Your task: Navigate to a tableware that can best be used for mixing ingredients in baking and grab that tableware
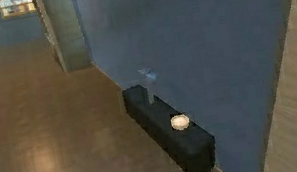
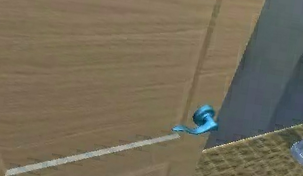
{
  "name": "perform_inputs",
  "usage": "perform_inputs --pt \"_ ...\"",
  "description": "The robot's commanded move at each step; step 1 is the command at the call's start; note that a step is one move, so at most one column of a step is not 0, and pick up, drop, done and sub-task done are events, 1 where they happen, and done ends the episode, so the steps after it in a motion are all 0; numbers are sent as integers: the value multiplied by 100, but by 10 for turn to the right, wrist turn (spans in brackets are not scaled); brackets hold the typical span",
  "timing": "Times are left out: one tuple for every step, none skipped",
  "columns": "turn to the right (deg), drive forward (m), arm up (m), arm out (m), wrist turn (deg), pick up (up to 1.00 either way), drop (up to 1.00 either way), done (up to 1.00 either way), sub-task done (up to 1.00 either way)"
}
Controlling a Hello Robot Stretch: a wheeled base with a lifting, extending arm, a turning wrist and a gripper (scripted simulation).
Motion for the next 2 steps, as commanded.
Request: perform_inputs --pt "-330 0 0 0 0 0 0 0 0" --pt "0 50 0 0 0 0 0 0 0"
